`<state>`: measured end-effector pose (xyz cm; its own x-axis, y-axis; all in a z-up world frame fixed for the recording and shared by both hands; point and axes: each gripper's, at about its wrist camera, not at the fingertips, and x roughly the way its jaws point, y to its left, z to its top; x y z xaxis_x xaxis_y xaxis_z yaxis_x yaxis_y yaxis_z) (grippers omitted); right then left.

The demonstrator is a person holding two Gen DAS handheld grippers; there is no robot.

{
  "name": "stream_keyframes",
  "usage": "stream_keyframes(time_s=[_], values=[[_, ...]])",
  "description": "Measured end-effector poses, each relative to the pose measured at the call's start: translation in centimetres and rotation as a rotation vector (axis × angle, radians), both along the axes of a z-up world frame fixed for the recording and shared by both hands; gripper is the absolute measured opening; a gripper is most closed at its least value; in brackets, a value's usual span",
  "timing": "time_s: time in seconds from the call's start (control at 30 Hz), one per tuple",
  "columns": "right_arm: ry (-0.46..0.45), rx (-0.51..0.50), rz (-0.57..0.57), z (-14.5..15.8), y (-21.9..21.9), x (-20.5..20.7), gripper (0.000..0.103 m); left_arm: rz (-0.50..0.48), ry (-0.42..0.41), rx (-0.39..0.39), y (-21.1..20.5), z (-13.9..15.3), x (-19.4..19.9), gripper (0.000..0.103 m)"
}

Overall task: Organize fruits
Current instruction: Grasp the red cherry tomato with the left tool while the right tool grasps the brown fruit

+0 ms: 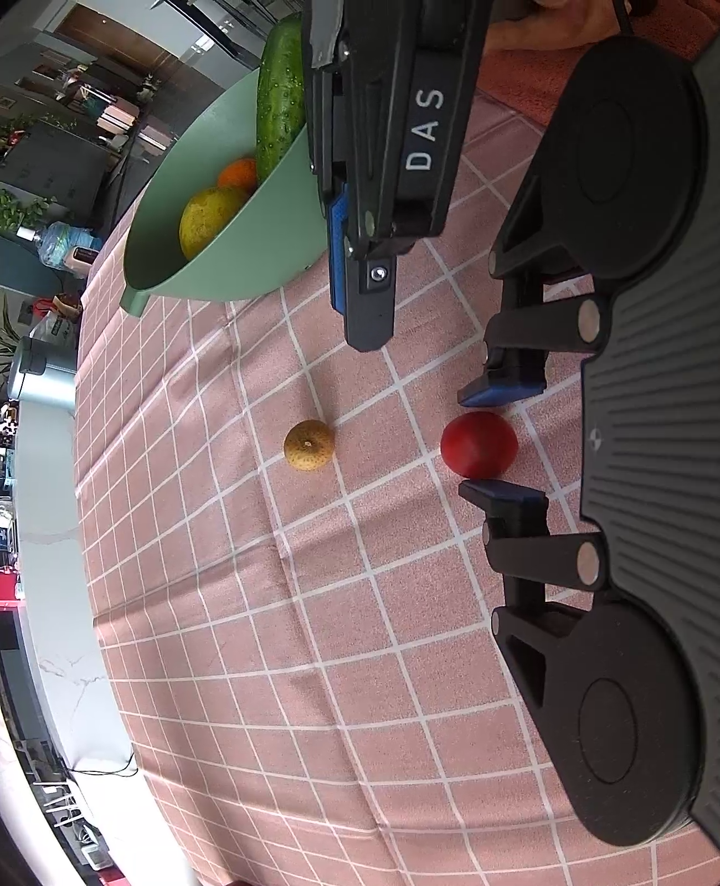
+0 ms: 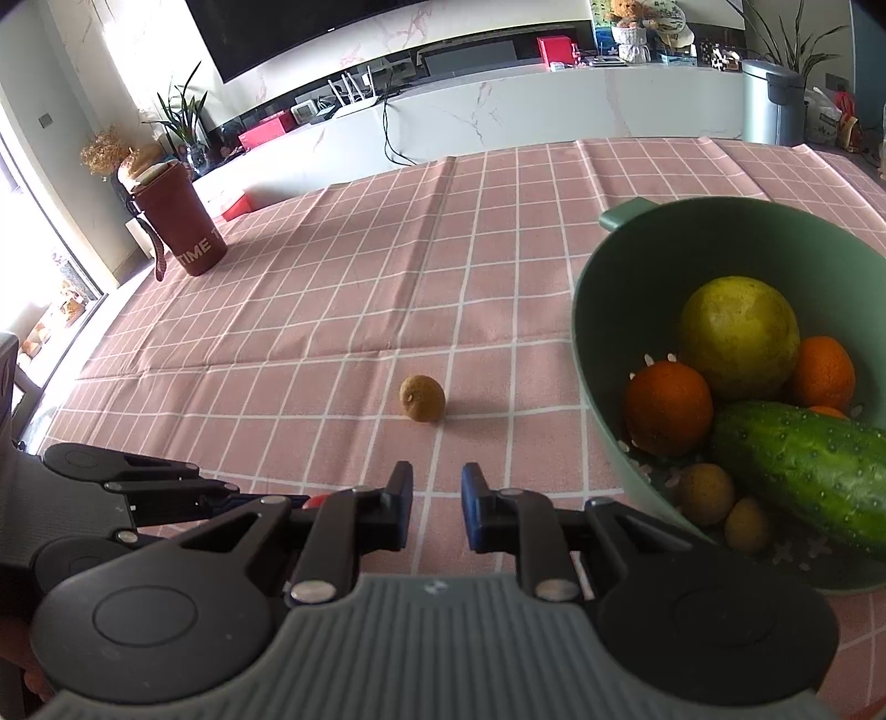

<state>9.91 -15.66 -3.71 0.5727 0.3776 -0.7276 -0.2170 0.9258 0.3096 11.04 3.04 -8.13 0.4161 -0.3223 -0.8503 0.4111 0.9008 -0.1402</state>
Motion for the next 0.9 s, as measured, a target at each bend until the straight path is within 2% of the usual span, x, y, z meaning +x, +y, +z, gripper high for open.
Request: stream_keyframes(time_s=[0.1,0.3,0.63,0.77,0.9], values=[[-0.009,-0.001,0.015,-0.1,0.5,0.2,0.016,0.014,0.004,-0.026,0.3,0.1,0.1,0.029],[-0.031,0.004,0.012,-0.4,1.0,1.1,0.016,0.093,-0.042,-0.048,1.5,0.7,0.9,0.028],[-0.117,-0.135,0.034,-1.3,3.9,2.6,0.022,0.275,-0.076,-0.039,4.2,0.7,2.6,0.028],[-0.143,-0.191,0.033,-1.7,4.9,3.3,0.022,0.317,-0.089,-0.039,5.1,0.5,3.1,0.028],[-0.141,-0.197,0.034,-2.1,5.2,3.9,0.022,0.335,-0.097,-0.048,5.5,0.4,3.5,0.028]])
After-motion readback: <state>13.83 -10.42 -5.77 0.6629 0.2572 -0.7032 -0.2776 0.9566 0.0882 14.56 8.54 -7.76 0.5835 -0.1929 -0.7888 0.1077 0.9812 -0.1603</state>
